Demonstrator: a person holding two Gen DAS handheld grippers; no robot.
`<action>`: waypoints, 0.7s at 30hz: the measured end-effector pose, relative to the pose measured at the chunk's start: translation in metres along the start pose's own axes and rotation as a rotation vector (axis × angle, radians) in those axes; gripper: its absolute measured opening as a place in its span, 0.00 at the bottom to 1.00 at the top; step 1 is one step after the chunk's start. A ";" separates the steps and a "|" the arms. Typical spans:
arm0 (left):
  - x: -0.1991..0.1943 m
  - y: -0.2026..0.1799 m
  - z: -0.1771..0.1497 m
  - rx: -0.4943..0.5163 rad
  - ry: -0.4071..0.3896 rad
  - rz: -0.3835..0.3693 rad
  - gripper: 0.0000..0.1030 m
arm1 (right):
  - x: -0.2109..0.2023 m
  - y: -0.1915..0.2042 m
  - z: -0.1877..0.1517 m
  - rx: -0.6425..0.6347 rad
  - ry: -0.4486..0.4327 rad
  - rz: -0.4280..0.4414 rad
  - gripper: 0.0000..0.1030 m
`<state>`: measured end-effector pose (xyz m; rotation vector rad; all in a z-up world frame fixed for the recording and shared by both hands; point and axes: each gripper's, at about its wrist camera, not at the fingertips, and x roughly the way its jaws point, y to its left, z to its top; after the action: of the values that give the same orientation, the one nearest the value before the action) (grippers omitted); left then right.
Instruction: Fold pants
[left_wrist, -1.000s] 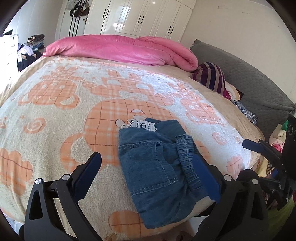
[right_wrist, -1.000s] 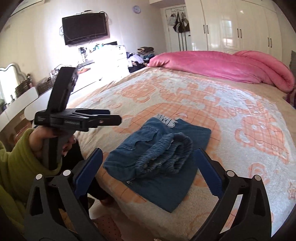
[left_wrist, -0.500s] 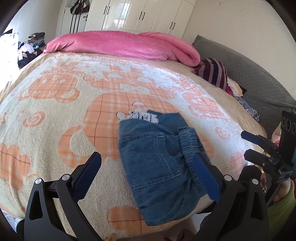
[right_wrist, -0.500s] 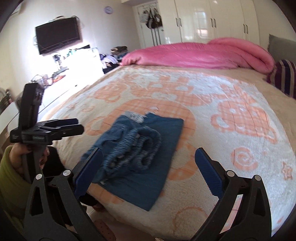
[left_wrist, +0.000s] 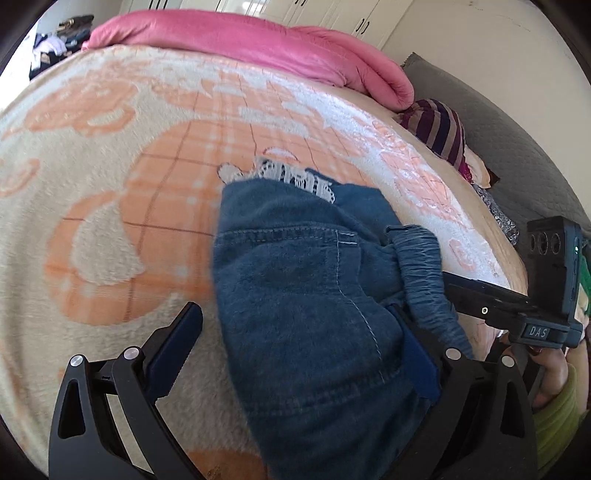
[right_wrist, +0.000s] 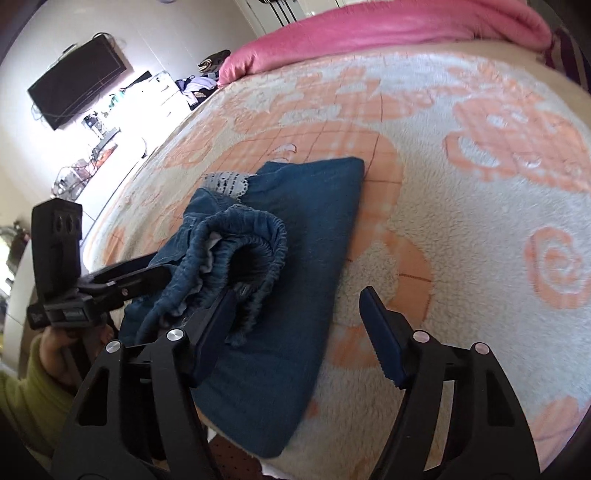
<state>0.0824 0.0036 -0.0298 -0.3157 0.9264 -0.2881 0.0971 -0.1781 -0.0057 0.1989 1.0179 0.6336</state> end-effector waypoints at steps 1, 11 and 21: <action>0.003 0.000 0.000 -0.002 0.003 0.000 0.94 | 0.004 -0.003 0.002 0.013 0.011 0.018 0.61; 0.013 -0.007 0.004 0.004 -0.020 -0.029 0.59 | 0.037 -0.013 0.013 0.059 0.044 0.205 0.16; -0.009 -0.022 0.030 0.052 -0.133 -0.025 0.48 | 0.003 0.034 0.044 -0.125 -0.116 0.164 0.12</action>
<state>0.0992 -0.0085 0.0017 -0.2957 0.7828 -0.3100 0.1213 -0.1432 0.0297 0.2078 0.8531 0.8233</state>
